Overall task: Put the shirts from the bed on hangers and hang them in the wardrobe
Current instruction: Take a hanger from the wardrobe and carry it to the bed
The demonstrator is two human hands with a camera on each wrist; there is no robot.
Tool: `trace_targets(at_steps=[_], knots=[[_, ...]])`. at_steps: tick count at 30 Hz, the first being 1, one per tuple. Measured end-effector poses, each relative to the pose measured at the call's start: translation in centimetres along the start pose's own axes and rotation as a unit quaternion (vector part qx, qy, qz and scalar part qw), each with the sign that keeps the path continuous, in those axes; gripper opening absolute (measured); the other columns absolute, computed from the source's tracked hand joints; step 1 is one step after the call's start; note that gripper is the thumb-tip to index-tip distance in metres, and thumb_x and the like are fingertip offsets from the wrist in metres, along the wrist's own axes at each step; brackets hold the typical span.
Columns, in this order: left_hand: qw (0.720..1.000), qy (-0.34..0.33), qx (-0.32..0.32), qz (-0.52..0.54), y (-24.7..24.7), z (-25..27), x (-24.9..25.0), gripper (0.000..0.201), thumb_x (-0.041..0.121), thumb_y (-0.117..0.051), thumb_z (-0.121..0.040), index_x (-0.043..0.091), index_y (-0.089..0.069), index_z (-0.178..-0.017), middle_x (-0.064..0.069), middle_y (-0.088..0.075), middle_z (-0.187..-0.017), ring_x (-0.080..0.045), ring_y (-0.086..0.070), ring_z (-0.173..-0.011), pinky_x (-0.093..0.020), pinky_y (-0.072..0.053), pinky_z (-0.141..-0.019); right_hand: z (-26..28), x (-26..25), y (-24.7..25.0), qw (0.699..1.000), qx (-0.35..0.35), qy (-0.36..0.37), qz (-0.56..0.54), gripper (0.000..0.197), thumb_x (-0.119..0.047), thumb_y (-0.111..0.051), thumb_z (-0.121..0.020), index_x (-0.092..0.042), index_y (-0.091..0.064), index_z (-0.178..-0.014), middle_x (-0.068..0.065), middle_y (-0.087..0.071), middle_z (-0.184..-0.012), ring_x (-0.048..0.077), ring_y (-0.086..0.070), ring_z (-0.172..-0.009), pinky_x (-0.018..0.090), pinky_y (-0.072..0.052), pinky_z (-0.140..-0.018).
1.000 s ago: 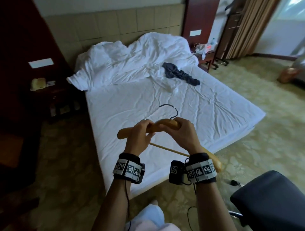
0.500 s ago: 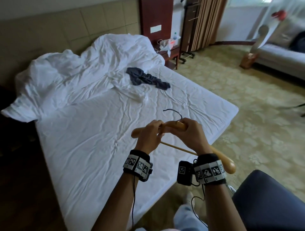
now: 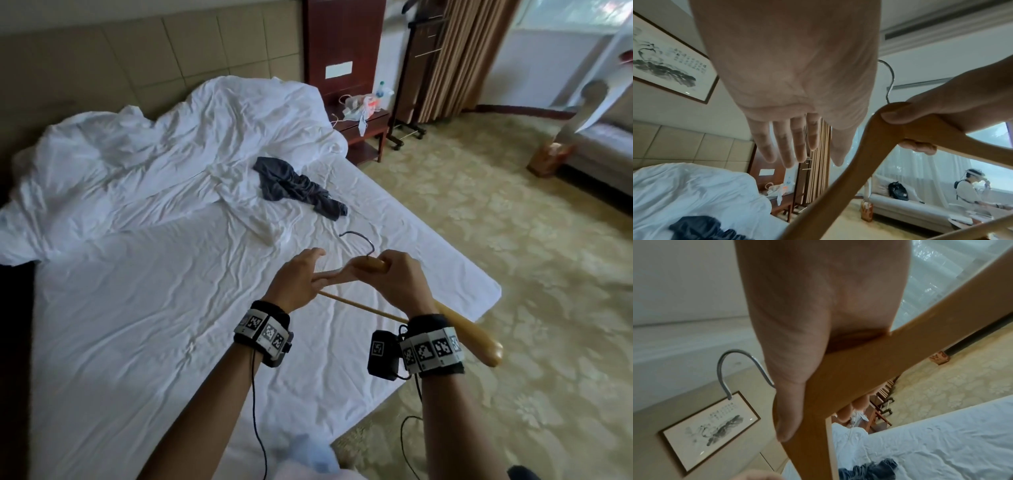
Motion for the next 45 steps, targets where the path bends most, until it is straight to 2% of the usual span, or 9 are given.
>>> trace_targets(at_steps=[11, 16, 20, 26, 29, 34, 38, 42, 45], knots=[[0.982, 0.166, -0.069, -0.064, -3.2, -17.8, -15.3, 0.041, 0.026, -0.06, -0.101, 0.013, -0.048, -0.138, -0.007, -0.057, -0.14, -0.027, -0.061, -0.12, -0.042, -0.05, -0.098, -18.0, 4.0, -9.1, 0.982, -0.126, -0.048, 0.131, 0.022, -0.03, -0.079, -0.087, -0.019, -0.069, -0.102, 0.005, -0.067, -0.089, 0.034, -0.069, -0.099, 0.033, -0.041, -0.073], [0.956, 0.233, -0.145, -0.105, -7.6, -22.8, -22.2, 0.04, 0.019, -0.053, -0.1, 0.01, -0.046, -0.139, -0.01, -0.056, -0.14, -0.031, -0.061, -0.118, -0.043, -0.051, -0.098, -24.4, 6.7, -14.4, 0.963, -0.207, -0.032, 0.17, 0.009, -0.013, -0.061, -0.096, -0.022, -0.06, -0.096, 0.0, -0.06, -0.086, 0.031, -0.064, -0.091, 0.03, -0.036, -0.07], [0.925, 0.309, -0.195, -0.108, -10.7, -24.4, -27.0, 0.048, 0.017, -0.05, -0.102, 0.009, -0.041, -0.148, -0.014, -0.055, -0.142, -0.031, -0.061, -0.121, -0.043, -0.052, -0.1, -30.4, 9.5, -17.4, 0.955, -0.241, -0.028, 0.17, 0.015, -0.015, -0.061, -0.095, -0.021, -0.07, -0.106, 0.0, -0.063, -0.089, 0.031, -0.067, -0.092, 0.036, -0.049, -0.075], [0.888, 0.389, -0.217, -0.109, -12.3, -27.3, -30.8, 0.051, 0.02, -0.052, -0.101, 0.005, -0.038, -0.148, -0.017, -0.059, -0.135, -0.033, -0.063, -0.116, -0.039, -0.05, -0.084, -39.6, 14.4, -20.6, 0.935, -0.272, -0.007, 0.226, 0.015, -0.02, -0.065, -0.096, -0.013, -0.07, -0.109, 0.012, -0.072, -0.101, 0.036, -0.07, -0.096, 0.036, -0.049, -0.072], [0.886, 0.4, -0.216, -0.095, -13.3, -30.7, -32.7, 0.055, 0.019, -0.05, -0.098, 0.007, -0.037, -0.151, -0.016, -0.058, -0.139, -0.033, -0.064, -0.115, -0.04, -0.054, -0.087, -44.2, 16.1, -22.1, 0.928, -0.274, 0.008, 0.25, 0.018, -0.029, -0.06, -0.103, -0.014, -0.068, -0.109, 0.012, -0.072, -0.102, 0.037, -0.07, -0.095, 0.038, -0.049, -0.071], [0.897, 0.381, -0.219, -0.054, -15.2, -35.9, -35.4, 0.066, 0.011, -0.049, -0.096, 0.025, -0.036, -0.159, -0.008, -0.054, -0.152, -0.018, -0.068, -0.08, -0.03, -0.053, -0.065, -50.1, 17.0, -25.2, 0.908, -0.301, 0.019, 0.292, 0.024, -0.038, -0.058, -0.105, -0.018, -0.068, -0.114, 0.01, -0.071, -0.109, 0.035, -0.07, -0.101, 0.036, -0.045, -0.074], [0.896, 0.372, -0.236, -0.058, -17.8, -39.7, -39.0, 0.058, 0.015, -0.048, -0.099, 0.025, -0.042, -0.156, -0.006, -0.05, -0.155, -0.028, -0.066, -0.114, -0.034, -0.054, -0.091, -53.9, 16.5, -28.4, 0.899, -0.307, 0.043, 0.31, 0.031, -0.043, -0.054, -0.106, -0.017, -0.071, -0.113, 0.009, -0.073, -0.11, 0.032, -0.071, -0.101, 0.038, -0.051, -0.078], [0.892, 0.382, -0.233, -0.071, -20.4, -42.6, -42.5, 0.049, 0.018, -0.046, -0.098, 0.022, -0.05, -0.147, -0.011, -0.051, -0.146, -0.031, -0.061, -0.118, -0.041, -0.052, -0.098, -55.0, 16.3, -33.0, 0.87, -0.336, 0.073, 0.354, 0.03, -0.036, -0.053, -0.108, -0.015, -0.071, -0.119, 0.008, -0.074, -0.115, 0.032, -0.072, -0.107, 0.039, -0.054, -0.085], [0.895, 0.382, -0.218, -0.08, -22.2, -43.7, -44.9, 0.048, 0.021, -0.047, -0.099, 0.023, -0.05, -0.147, -0.012, -0.045, -0.147, -0.034, -0.059, -0.12, -0.044, -0.051, -0.1, -56.1, 15.4, -35.8, 0.845, -0.361, 0.104, 0.38, 0.025, -0.028, -0.054, -0.107, -0.015, -0.072, -0.118, 0.007, -0.074, -0.114, 0.031, -0.072, -0.106, 0.036, -0.051, -0.079]])
Point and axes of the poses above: each hand's wrist, its own z-axis away from the middle knuckle, its own y-axis out of the back of the hand, x = y × z, the point moved 5 cm from there along -z, towards the middle knuckle
